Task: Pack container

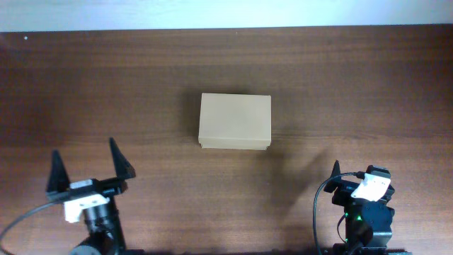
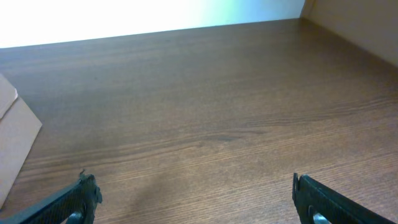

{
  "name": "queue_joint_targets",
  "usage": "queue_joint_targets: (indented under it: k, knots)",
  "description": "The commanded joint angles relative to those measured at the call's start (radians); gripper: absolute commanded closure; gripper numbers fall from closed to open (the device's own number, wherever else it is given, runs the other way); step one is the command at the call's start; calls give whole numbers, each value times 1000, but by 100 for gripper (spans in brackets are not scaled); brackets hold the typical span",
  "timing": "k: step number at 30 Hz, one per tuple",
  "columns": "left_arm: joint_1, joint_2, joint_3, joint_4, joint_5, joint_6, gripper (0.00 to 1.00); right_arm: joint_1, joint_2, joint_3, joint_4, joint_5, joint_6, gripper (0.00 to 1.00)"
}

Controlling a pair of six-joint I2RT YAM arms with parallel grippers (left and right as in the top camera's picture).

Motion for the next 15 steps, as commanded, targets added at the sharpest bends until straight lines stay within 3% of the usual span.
queue_joint_targets:
  k: [1,9,15]
  knots:
    - [5,-79,-103,16,-3,-12,1,-8,-11,-7,0,16,7,1]
    - [5,-82,-149,-79,23,-12,1,-8,-11,-7,0,16,7,1]
    - [5,-82,-149,-363,22,-12,1,-8,-11,-8,0,16,7,1]
